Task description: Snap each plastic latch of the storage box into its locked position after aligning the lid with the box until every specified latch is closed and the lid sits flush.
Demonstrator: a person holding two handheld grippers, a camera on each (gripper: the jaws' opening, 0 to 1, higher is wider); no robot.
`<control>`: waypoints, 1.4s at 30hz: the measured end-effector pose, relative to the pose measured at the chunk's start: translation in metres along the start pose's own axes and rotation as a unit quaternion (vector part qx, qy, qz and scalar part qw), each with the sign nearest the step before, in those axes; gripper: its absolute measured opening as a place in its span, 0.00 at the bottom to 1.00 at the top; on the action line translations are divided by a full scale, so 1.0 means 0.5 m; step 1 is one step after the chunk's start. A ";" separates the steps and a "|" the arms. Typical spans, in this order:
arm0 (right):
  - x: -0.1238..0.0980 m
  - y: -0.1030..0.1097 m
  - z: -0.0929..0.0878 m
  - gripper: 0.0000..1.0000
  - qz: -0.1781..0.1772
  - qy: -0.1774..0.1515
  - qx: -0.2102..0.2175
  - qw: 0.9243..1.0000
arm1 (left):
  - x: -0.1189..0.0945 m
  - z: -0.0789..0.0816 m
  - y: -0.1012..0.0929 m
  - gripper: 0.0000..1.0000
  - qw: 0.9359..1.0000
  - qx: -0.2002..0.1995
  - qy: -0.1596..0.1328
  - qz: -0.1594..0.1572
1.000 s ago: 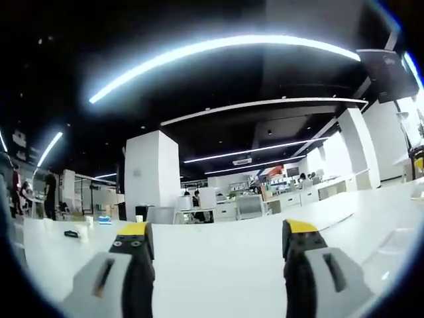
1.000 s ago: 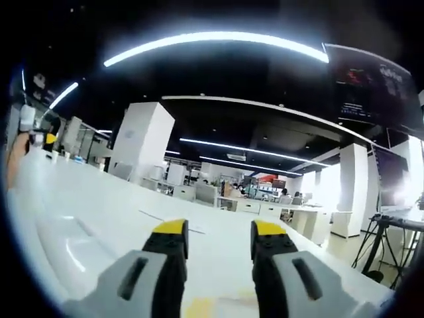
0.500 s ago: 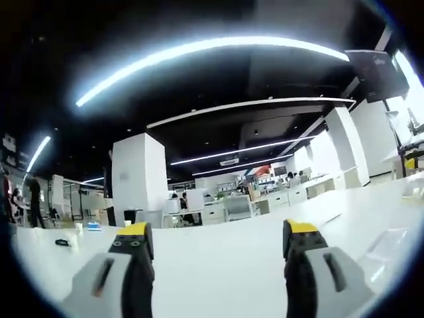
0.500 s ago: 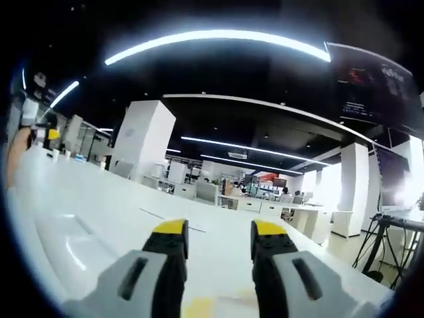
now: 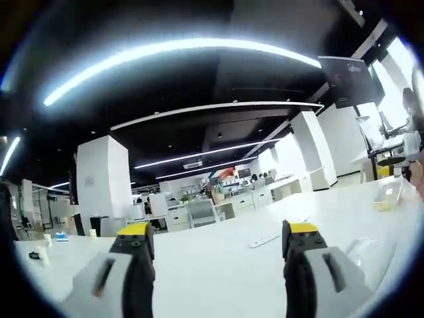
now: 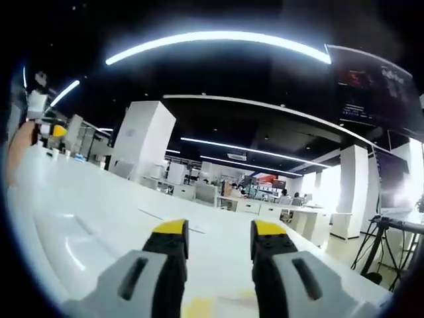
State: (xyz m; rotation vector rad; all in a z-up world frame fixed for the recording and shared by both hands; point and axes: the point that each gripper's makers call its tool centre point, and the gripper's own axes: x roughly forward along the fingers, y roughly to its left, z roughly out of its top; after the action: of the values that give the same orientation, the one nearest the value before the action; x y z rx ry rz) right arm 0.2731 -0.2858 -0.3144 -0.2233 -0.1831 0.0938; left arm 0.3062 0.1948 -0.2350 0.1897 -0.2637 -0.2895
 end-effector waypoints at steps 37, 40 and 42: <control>-0.006 -0.015 -0.003 0.35 -0.011 0.005 -0.009 1.000 | 0.115 0.032 -0.394 0.77 0.961 0.051 0.038 -0.269; -0.006 -0.017 -0.004 0.35 -0.013 0.005 -0.011 1.000 | 0.117 0.034 -0.426 0.77 0.954 0.049 0.040 -0.292; -0.006 -0.017 -0.004 0.35 -0.014 0.005 -0.011 1.000 | 0.118 0.034 -0.435 0.77 0.952 0.050 0.040 -0.299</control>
State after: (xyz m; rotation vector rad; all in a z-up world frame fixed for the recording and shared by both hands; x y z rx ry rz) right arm 0.2711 -0.2949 -0.3150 -0.2438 -0.1764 0.0633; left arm 0.3002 -0.0303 -0.2535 0.3819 -0.1337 -0.8688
